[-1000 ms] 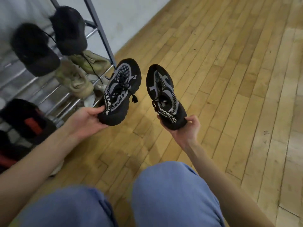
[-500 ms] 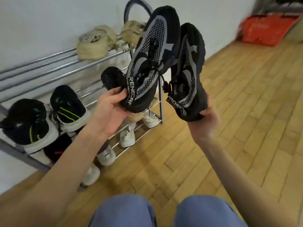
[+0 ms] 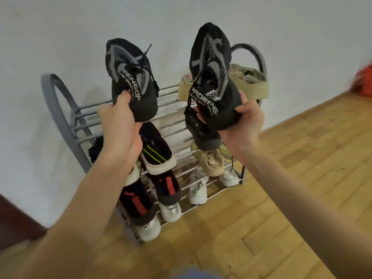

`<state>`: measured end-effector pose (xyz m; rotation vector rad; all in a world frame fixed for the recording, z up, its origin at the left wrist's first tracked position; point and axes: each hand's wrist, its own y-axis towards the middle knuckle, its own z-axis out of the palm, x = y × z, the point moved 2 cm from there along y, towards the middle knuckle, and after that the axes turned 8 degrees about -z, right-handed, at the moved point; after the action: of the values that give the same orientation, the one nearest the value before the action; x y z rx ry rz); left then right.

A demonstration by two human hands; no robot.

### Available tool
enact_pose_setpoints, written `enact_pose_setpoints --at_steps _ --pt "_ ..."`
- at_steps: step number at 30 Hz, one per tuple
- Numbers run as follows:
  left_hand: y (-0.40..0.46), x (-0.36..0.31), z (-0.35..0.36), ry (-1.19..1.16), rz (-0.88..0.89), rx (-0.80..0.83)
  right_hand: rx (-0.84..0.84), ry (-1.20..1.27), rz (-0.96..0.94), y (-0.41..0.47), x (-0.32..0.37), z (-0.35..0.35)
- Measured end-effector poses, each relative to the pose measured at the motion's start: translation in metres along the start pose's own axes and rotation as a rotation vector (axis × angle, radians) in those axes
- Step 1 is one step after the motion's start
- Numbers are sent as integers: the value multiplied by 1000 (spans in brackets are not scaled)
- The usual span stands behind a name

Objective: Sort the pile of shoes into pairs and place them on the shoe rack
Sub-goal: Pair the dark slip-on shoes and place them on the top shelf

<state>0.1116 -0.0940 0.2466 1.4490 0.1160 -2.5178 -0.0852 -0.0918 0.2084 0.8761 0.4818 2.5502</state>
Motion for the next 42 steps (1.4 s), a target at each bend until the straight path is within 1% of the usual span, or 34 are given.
enact_pose_setpoints --at_steps 2,6,11,14,17,21,23,25,27,28,30,33,34,36,38,39,42 --pt "13 -3 -4 2 -36 -49 33 25 50 8 -11 14" --pt "45 -2 -9 -28 -165 -96 87 -29 106 16 -25 30" --pt "59 7 0 1 -275 -198 67 -78 147 25 -32 33" --pt "62 3 9 18 -334 -196 82 -63 154 33 -32 34" --pt "64 -6 10 50 -444 -116 115 -37 147 39 -30 35" --pt "60 -27 -6 161 -611 94 150 -10 200 41 -30 45" --pt "60 -37 -19 242 -685 201 202 -7 234 39 -32 55" --pt "60 -47 -30 371 -725 230 232 19 263 36 -35 67" --pt "56 -57 -42 428 -676 221 242 60 292 34 -38 79" --pt "55 -61 -49 447 -612 192 247 82 304 33 -40 85" --pt "49 -70 -61 532 -380 114 271 118 324 32 -43 97" --pt "42 -86 -78 669 80 8 300 161 343 28 -49 115" --pt "41 -92 -83 670 198 -19 301 178 350 27 -51 122" --pt "43 -103 -95 639 354 -77 301 216 362 25 -58 137" --pt "49 -111 -107 637 427 -145 299 244 379 23 -65 151" --pt "53 -112 -114 653 434 -179 292 253 390 22 -70 157" --pt "66 -109 -134 728 349 -233 267 241 428 18 -87 171"
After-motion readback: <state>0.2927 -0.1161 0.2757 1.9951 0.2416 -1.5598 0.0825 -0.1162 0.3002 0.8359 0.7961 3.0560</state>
